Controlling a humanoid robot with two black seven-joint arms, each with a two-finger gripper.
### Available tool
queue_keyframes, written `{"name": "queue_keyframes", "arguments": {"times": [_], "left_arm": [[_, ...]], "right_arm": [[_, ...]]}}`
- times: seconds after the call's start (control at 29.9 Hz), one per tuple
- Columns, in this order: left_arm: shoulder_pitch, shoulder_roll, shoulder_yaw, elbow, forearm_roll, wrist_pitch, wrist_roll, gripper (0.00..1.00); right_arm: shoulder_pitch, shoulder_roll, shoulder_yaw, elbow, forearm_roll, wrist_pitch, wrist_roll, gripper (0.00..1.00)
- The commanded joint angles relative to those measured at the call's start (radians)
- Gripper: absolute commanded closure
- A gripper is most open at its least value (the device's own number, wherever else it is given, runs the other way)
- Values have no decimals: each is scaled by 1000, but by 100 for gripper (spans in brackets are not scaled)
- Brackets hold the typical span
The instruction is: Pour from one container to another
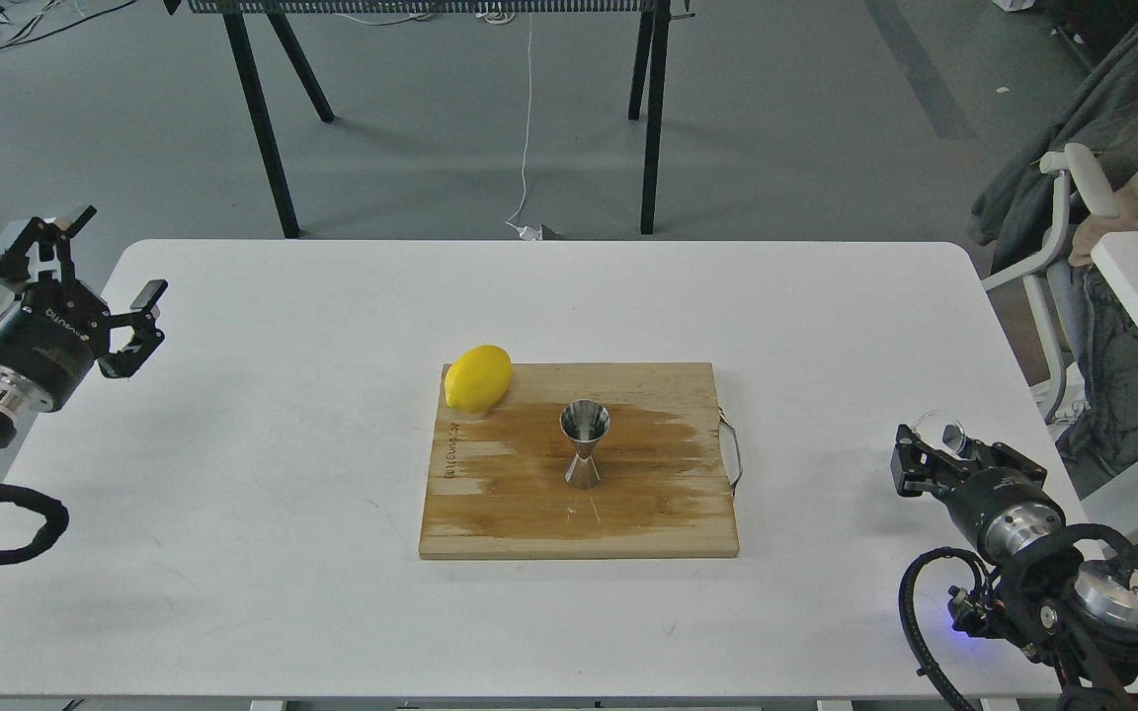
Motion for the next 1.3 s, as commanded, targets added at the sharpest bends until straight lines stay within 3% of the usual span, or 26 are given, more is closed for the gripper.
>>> {"name": "queue_keyframes", "arguments": {"times": [0.0,0.9,1.07,1.27], "left_arm": [[-1,0,0,0,0,0,0,1],[-1,0,0,0,0,0,0,1],[-1,0,0,0,0,0,0,1],[-1,0,0,0,0,0,0,1]], "right_arm": [[-2,10,-2,-17,0,-2,1,60],[-3,12,-29,-30,0,-2,2,38],[-5,11,-29,-30,0,-2,2,29],[-9,11,-40,-20,0,-2,2,10]]}}
